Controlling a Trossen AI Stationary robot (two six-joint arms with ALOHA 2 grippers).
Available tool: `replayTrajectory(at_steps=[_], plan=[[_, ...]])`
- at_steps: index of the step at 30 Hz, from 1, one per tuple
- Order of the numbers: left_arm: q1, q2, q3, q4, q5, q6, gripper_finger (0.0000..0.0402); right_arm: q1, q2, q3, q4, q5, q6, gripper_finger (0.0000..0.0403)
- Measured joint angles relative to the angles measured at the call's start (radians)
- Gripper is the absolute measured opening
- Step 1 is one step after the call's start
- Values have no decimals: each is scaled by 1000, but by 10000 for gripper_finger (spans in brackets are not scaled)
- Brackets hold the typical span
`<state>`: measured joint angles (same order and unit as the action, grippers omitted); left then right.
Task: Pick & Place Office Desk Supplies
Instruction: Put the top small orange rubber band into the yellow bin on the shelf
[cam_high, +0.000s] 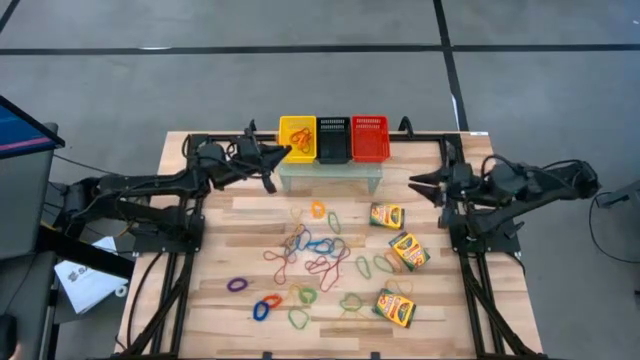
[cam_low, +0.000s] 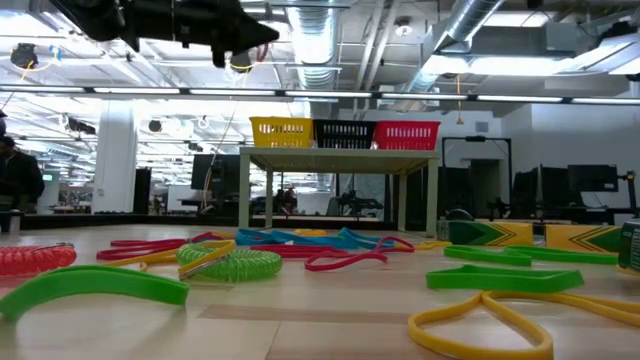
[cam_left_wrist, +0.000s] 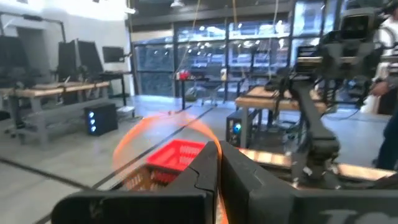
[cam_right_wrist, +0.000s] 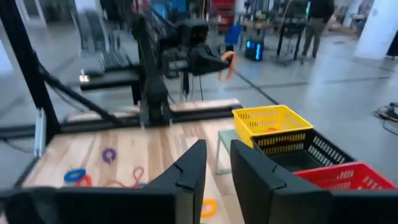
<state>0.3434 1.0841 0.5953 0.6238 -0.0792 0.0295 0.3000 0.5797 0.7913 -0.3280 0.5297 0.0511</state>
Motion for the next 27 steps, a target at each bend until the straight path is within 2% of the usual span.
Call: replayTrajectory(at_steps=[4,8,13,18,22,27], plan=[[79,39,38,-27,12,-3,0,0,-110,-155,112,-1,1,66],[133,127,140,-101,34,33,0,-1,-193,-251,189,0,2,66],[197,247,272,-238,27,44,1,2,-234,-292,211,-4,7,66],[224,340,302,-284,9,45,12,3,-233,-295,197,-7,4,66],[225,369,302,-323,-1,79,57,1,-233,-295,184,-7,-6,66],[211,361,302,-359,-2,116,150,0,-233,-295,171,-7,-6,66]])
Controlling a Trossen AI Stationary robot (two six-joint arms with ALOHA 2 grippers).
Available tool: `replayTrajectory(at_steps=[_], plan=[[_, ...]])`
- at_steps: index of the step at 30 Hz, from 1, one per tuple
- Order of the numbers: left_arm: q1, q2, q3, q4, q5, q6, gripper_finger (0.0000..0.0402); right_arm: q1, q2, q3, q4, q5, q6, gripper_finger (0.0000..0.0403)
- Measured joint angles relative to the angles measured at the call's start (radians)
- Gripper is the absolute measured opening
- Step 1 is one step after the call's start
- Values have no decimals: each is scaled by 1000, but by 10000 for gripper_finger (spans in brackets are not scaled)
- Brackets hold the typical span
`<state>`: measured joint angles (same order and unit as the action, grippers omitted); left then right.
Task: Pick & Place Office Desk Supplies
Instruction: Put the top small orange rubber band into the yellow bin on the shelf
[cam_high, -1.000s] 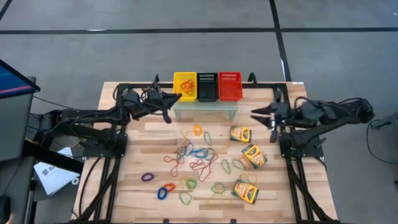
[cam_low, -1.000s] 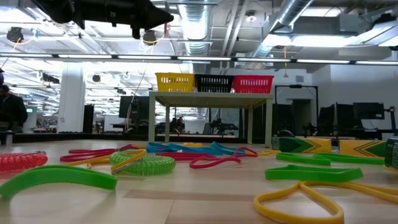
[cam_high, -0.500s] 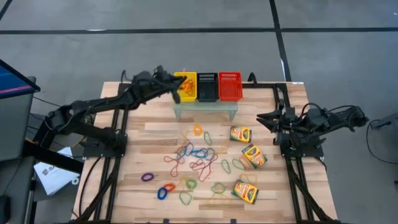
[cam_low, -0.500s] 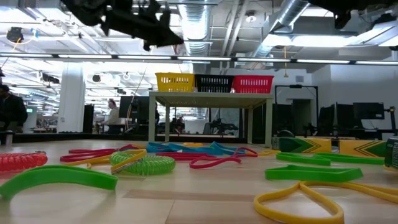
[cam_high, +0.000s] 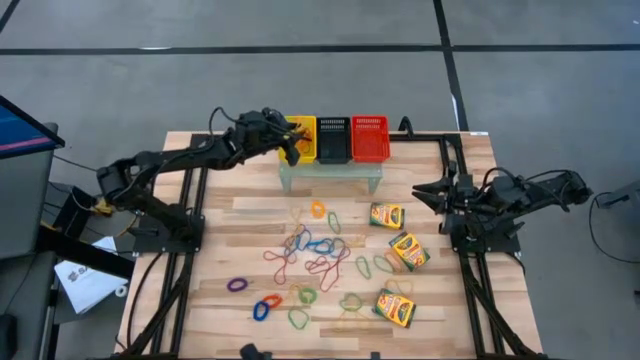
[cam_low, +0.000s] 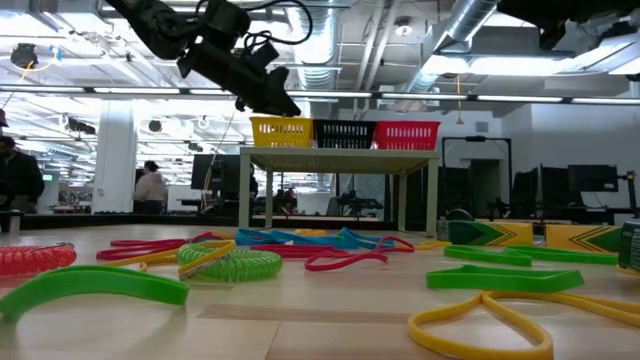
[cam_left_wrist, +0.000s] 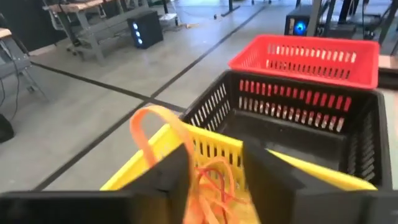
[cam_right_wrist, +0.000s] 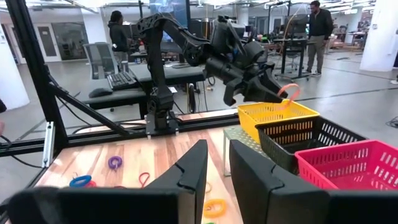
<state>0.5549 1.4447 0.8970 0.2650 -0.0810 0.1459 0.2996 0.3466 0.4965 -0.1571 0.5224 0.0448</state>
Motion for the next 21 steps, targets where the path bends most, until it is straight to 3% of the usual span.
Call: replayTrajectory(at_steps=[4,8,14,21], plan=[[-5,-34,0,-84,-26,-17,228,0,0,0,-1,0,0,66],[-4,-71,0,-194,-53,-18,274,0,0,0,-1,0,0,66],[-18,-116,42,-257,-53,13,275,0,0,0,-18,0,0,66],[-19,-63,293,-525,-45,69,263,0,0,0,-26,1,0,66]])
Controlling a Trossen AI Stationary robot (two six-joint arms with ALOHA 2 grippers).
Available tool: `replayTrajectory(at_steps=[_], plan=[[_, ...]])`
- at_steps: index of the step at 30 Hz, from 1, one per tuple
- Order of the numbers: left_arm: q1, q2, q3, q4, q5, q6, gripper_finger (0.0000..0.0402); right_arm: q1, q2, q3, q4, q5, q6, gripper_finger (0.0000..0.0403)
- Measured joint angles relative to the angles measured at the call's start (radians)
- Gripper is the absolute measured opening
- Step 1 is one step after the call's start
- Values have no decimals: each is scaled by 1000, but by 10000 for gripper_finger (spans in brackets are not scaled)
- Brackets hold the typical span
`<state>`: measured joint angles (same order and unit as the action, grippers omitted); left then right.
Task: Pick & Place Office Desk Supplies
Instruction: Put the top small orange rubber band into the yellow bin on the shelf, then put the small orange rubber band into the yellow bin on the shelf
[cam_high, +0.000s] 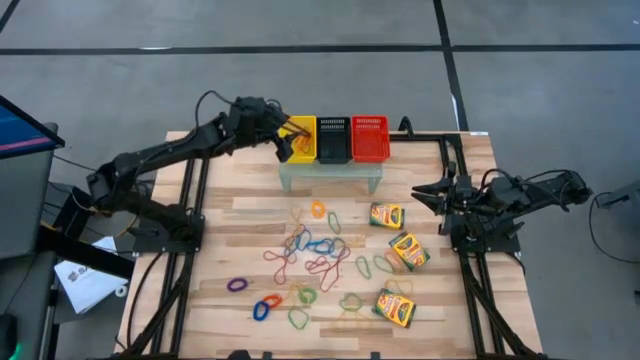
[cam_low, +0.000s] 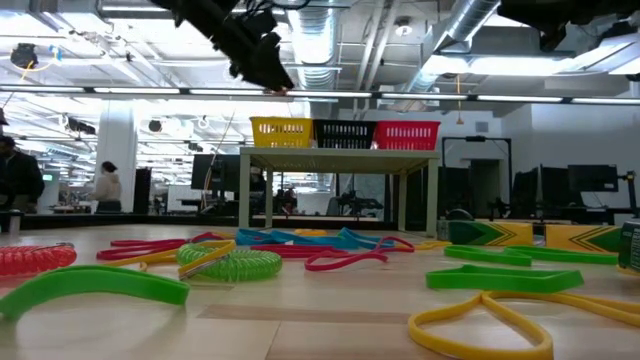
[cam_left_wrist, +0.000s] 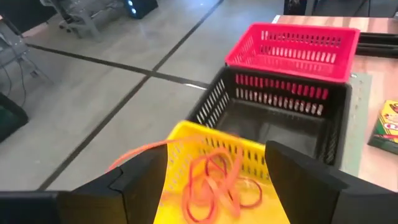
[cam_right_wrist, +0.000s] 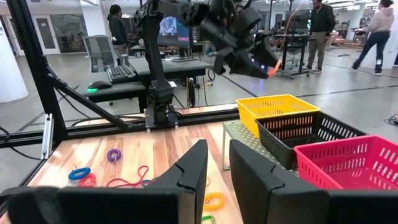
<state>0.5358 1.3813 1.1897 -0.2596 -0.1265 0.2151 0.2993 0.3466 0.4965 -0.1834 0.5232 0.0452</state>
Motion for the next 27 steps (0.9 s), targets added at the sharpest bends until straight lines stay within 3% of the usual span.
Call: replayTrajectory(at_steps=[9,14,20,25,27], plan=[[31,156,217,-321,52,24,262,2,0,0,-61,1,50,66],[26,202,245,-353,56,16,262,2,-2,-10,-58,3,7,66],[9,171,246,-355,55,11,260,-13,-155,-27,-40,106,-77,66],[-40,90,246,-353,54,3,260,-11,-345,-28,-104,44,-66,66],[-81,51,246,-350,62,-13,259,-13,-340,-37,-148,28,-46,66]])
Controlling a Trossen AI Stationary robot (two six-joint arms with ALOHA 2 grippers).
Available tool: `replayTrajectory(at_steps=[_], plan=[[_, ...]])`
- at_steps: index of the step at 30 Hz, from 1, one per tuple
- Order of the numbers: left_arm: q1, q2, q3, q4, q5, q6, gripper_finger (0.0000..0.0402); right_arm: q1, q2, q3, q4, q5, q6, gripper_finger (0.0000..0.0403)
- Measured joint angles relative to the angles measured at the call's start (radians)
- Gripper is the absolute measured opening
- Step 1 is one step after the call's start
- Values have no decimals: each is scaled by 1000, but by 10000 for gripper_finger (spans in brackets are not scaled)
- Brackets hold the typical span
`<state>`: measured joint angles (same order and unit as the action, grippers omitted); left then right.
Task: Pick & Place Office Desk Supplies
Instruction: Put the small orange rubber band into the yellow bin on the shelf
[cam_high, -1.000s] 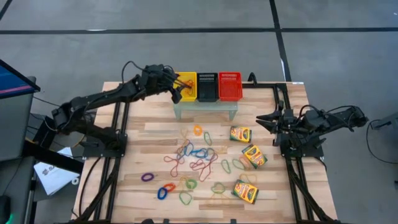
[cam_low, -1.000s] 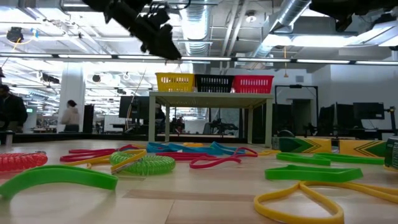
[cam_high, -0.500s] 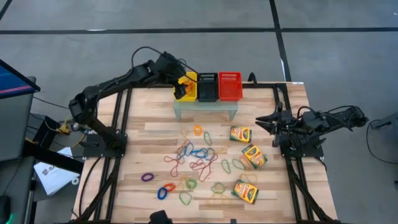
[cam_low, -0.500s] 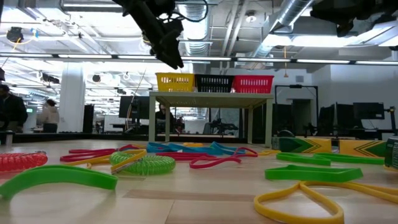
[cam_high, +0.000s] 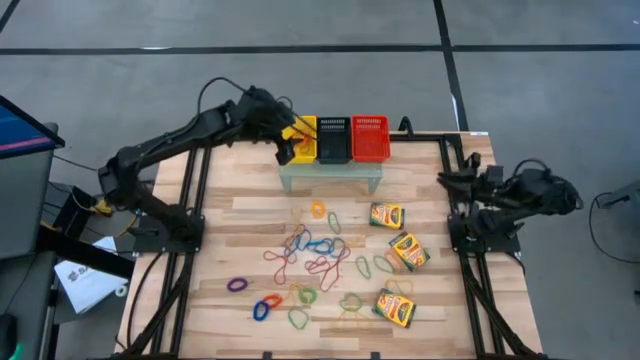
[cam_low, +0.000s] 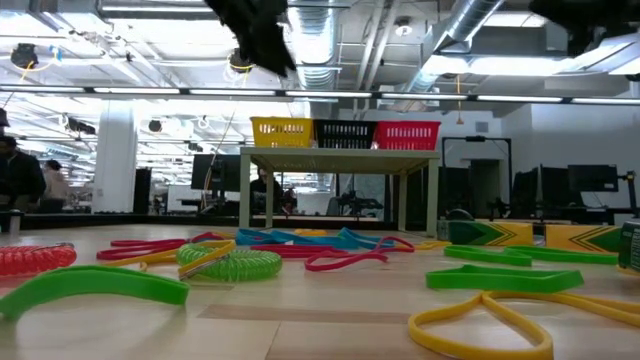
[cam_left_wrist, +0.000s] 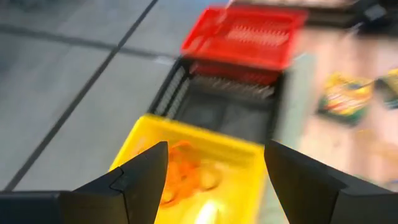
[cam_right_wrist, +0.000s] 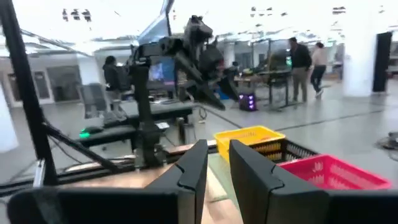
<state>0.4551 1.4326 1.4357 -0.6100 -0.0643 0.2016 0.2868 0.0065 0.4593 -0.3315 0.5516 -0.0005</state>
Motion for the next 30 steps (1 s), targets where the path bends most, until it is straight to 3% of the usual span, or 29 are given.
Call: replayTrajectory(at_steps=[6,8,15,23,27,30], plan=[[-174,-93,-7,21,48,-57,259,0,32,-139,110,-77,-15,66],[-242,-121,-30,61,50,-74,259,0,30,-205,238,-82,-19,65],[-429,-186,-210,300,53,-81,259,1,-1,-445,532,-118,-25,65],[-504,-183,-539,822,48,-183,259,1,-1,-450,515,-134,63,65],[-522,-175,-624,874,25,-233,259,1,1,-401,512,-160,25,65],[-537,-176,-646,883,-8,-279,259,1,46,-300,440,-91,-34,66]])
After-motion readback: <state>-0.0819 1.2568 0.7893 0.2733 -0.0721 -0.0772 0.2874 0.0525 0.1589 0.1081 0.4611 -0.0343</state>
